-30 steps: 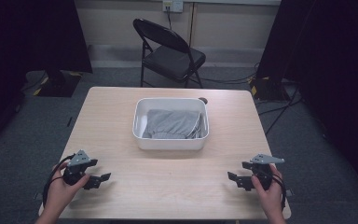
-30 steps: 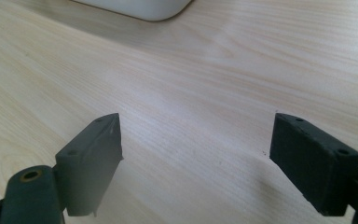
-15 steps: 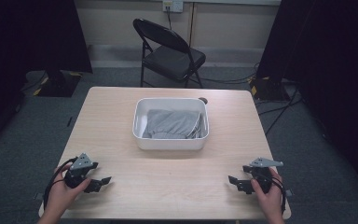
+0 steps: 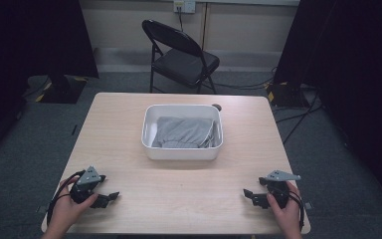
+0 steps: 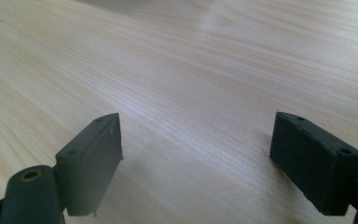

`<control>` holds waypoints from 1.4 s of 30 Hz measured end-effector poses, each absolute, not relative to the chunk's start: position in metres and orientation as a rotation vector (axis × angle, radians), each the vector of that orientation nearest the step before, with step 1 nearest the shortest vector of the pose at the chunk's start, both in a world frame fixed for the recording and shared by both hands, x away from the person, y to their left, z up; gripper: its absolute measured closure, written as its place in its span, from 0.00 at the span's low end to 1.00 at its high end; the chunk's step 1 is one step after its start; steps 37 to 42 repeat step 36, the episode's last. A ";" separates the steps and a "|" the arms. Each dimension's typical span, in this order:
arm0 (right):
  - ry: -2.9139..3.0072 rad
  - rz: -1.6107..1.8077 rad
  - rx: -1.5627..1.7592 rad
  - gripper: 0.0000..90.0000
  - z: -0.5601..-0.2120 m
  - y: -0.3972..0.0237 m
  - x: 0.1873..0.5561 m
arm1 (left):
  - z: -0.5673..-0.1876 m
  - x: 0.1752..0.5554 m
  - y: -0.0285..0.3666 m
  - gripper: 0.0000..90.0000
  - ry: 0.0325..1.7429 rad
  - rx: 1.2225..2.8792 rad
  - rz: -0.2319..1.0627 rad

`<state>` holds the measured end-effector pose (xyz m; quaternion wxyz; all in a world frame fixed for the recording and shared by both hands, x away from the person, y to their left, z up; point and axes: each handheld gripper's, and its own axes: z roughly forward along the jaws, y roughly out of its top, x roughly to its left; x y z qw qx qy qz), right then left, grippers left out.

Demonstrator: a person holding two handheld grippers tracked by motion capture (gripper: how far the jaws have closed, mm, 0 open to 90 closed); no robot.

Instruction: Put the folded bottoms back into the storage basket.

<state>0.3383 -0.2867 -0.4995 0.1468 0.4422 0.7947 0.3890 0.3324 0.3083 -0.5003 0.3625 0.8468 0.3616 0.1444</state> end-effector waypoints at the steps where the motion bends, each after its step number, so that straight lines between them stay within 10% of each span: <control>1: 2.283 1.122 1.271 0.18 -0.500 -0.287 0.338 | -0.500 0.332 0.309 0.17 0.930 2.179 0.373; 42: 2.321 1.016 1.150 0.17 -0.501 -0.281 0.336 | -0.504 0.330 0.309 0.11 0.898 2.174 0.373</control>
